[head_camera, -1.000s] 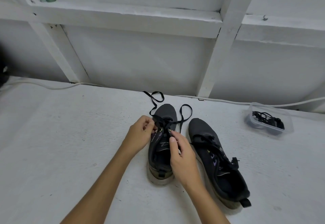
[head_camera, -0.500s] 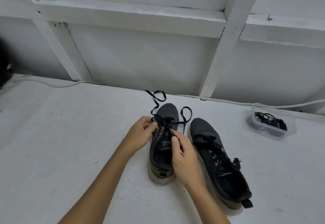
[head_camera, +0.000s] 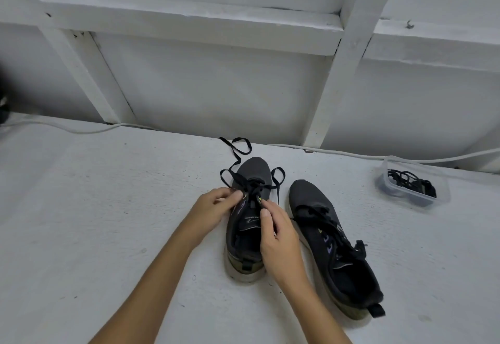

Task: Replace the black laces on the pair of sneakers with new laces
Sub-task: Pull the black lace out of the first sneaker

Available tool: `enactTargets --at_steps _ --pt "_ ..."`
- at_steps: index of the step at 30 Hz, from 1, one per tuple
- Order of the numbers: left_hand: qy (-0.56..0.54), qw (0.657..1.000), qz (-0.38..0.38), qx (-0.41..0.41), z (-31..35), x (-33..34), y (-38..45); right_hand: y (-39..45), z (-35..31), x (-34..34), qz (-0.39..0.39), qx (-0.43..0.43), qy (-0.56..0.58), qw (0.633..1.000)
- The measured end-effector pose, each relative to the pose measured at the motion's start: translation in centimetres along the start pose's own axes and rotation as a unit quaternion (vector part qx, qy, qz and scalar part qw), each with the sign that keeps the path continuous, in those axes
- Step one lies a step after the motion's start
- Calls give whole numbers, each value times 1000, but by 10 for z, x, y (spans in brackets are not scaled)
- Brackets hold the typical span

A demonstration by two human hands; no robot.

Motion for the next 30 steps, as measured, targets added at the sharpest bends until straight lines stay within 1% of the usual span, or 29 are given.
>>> enactTargets --at_steps 2,3,4,5,7,8,9,10,12,13,14,15,16,17,18,20,21,22,23,24,25,26,27,28,30 --pt "14 998 26 55 7 4 -1 0 0 0 0 0 -2 1000" --pt "27 996 56 69 9 3 0 -1 0 0 0 0 -1 1000" --pt "28 993 98 66 10 -2 1 -1 0 1 -1 1 1 1000" --pt "1 987 155 51 9 -11 3 -1 0 1 -1 1 1 1000" --pt "-133 956 262 15 3 -35 2 -1 0 0 0 3 -1 1000" --pt "-174 943 283 4 -1 -44 2 -1 0 0 0 5 -2 1000" --pt "-169 948 268 0 -2 -48 3 -1 0 0 -2 6 -3 1000" --pt "-136 966 221 0 -1 -44 4 -1 0 0 -3 8 -4 1000" --pt "-52 995 89 1 0 -20 2 -1 1 1 -3 10 -3 1000" --pt "-27 999 41 13 1 -7 -1 -1 0 0 -3 10 -4 1000" --pt "-14 999 21 37 3 2 -4 -1 0 0 -3 9 -5 1000" --pt "1 998 30 58 4 6 -4 -1 0 1 -3 8 -5 1000" --pt "15 996 58 70 5 4 -3 -1 0 0 -4 8 -5 1000" --pt "15 992 107 69 6 -3 -1 -1 -1 0 -4 7 -4 1000" --pt "-7 983 177 56 6 -17 1 -1 -1 0 -3 8 -3 1000" --pt "-106 947 303 20 1 -48 0 -1 -1 0 -5 9 -3 1000" --pt "-139 937 321 2 -4 -57 1 -1 -1 1 -6 8 -4 1000" --pt "-138 946 292 -11 -6 -57 2 -1 0 0 -5 8 -6 1000" --pt "-111 967 229 -18 -6 -48 4 -1 0 0 -4 8 -7 1000" --pt "-75 986 146 -21 -7 -33 4 -1 0 0 -2 7 -6 1000" --pt "-37 997 72 -17 -6 -15 2 0 -1 0 0 5 -6 1000" --pt "-12 999 30 1 -3 -2 -1 0 0 0 0 4 -7 1000" --pt "1 999 27 27 0 5 -2 0 0 0 -1 4 -8 1000" --pt "9 997 51 52 3 6 -1 -1 0 0 -2 4 -7 1000" --pt "0 989 128 81 10 -3 2 -1 -1 0 -2 4 -4 1000"
Point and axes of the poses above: each hand's wrist, its own y-axis towards the middle knuckle, its own x-axis out of the palm, z = x × y, the point moved 7 cm from there along y, towards the middle knuckle, and after that the axes turned 2 degrees about -y, right-handed, at the moved point
